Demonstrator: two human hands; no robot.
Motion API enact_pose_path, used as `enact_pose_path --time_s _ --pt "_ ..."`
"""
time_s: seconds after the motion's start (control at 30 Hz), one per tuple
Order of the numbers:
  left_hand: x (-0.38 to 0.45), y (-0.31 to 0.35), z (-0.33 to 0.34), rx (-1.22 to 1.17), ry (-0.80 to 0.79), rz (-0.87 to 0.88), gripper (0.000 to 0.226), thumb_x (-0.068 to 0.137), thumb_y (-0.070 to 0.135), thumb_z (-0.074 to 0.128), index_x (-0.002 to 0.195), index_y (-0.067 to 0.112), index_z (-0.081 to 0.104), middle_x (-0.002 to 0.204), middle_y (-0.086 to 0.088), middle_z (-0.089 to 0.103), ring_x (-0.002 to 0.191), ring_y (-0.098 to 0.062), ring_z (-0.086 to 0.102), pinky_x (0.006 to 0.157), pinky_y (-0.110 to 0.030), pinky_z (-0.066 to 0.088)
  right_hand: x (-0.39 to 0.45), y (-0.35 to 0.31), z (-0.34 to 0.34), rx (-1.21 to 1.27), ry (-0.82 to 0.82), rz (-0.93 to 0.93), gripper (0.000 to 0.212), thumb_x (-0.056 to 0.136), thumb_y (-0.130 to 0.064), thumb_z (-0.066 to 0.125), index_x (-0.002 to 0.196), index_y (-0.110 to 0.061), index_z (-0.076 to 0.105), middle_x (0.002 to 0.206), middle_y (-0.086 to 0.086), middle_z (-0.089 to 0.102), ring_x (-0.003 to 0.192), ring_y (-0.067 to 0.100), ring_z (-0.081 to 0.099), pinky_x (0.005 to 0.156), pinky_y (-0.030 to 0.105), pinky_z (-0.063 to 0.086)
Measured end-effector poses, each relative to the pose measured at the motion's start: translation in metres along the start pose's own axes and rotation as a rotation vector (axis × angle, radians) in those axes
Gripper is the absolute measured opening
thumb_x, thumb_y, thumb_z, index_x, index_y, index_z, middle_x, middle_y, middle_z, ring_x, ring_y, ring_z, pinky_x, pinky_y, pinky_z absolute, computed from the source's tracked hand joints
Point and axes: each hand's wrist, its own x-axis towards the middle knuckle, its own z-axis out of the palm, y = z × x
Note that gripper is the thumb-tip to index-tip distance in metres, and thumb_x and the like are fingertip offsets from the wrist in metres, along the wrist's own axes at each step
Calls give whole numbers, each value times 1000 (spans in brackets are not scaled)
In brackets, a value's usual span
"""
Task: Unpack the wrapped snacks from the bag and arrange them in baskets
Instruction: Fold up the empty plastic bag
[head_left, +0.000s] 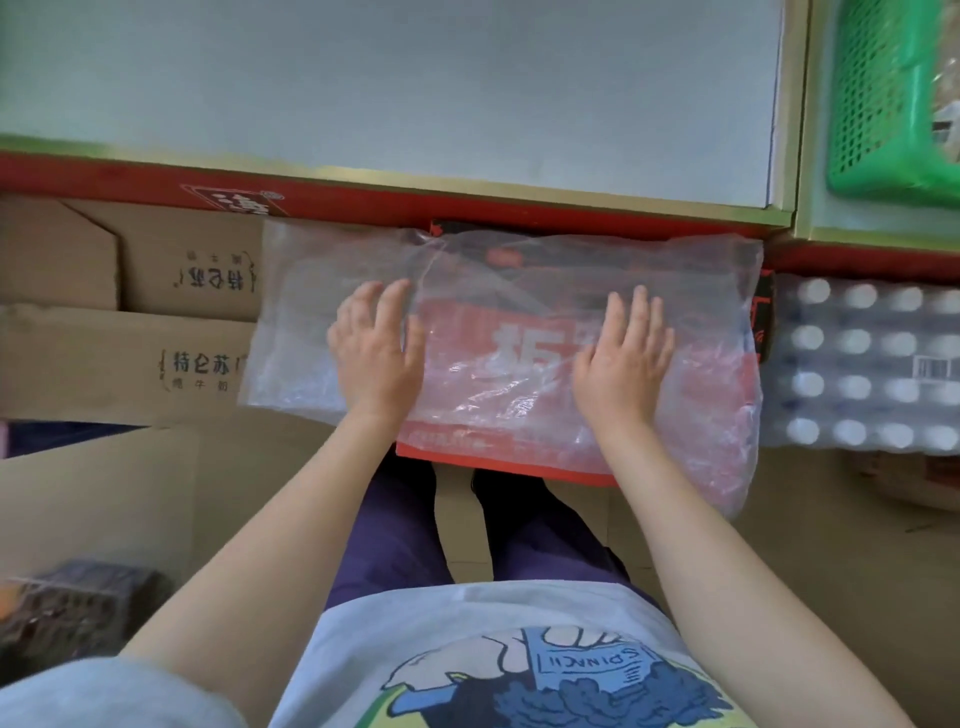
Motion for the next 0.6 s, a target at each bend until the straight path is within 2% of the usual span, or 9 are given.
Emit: enact_pose_path --time_s 0.07,0.13,0.2,0.27,0.3,0.37,0.43,0.5,0.6 --pt "4 -20 -14 -34 92 -282 45 96 27 49 139 17 51 144 -14 46 133 -34 39 107 -47 29 -7 -29 -4 46 53 -126 61 92 -9 55 150 -7 40 161 19 27 151 36 22 120 55 16" --pt "14 -51 -35 -43 44 -606 55 95 25 54 147 18 41 154 -15 36 142 -33 30 114 -48 24 -18 -75 -2 114 52 -302 58 85 -4 62 141 -7 51 151 20 44 140 38 40 110 57 35" --pt "26 -83 -49 -69 -54 -767 63 95 26 57 152 16 32 155 -15 35 143 -33 30 116 -49 26 -25 -119 6 175 5 -454 52 77 -1 69 128 -7 61 130 20 58 117 39 57 91 54 51" --pt "36 -108 -57 -195 -168 -809 65 95 32 58 152 13 33 149 -14 44 137 -35 41 112 -48 35 -29 -153 15 191 -63 -512 47 76 -1 69 123 -7 64 111 18 59 97 38 59 74 50 55" --pt "41 -115 -58 -264 -230 -831 66 95 37 60 150 11 35 146 -13 48 133 -35 46 108 -45 39 -28 -164 18 177 -105 -482 47 80 -4 68 126 -8 62 109 18 56 95 38 57 72 49 55" --pt "47 -127 -61 -369 -307 -910 67 93 47 63 147 12 41 141 -12 52 128 -35 51 101 -40 43 -25 -174 27 90 -216 -312 50 90 -18 62 139 -14 51 117 17 48 105 35 51 77 47 53" --pt "52 -138 -62 -342 -290 -913 68 89 55 63 141 14 47 138 -13 52 127 -35 51 104 -42 44 -23 -171 33 32 -264 -168 59 94 -31 61 147 -21 39 122 16 41 111 34 45 78 44 52" --pt "56 -146 -62 -324 -275 -872 64 89 58 62 137 17 52 136 -12 53 126 -36 51 106 -48 43 -23 -168 36 15 -273 -142 66 92 -37 64 149 -24 34 122 15 38 112 34 43 78 42 51" --pt "64 -149 -64 -479 -359 -828 59 94 50 62 142 17 50 139 -8 56 126 -32 54 98 -38 45 -22 -168 36 9 -299 -140 76 87 -45 71 150 -27 33 121 13 35 111 31 40 80 39 48"
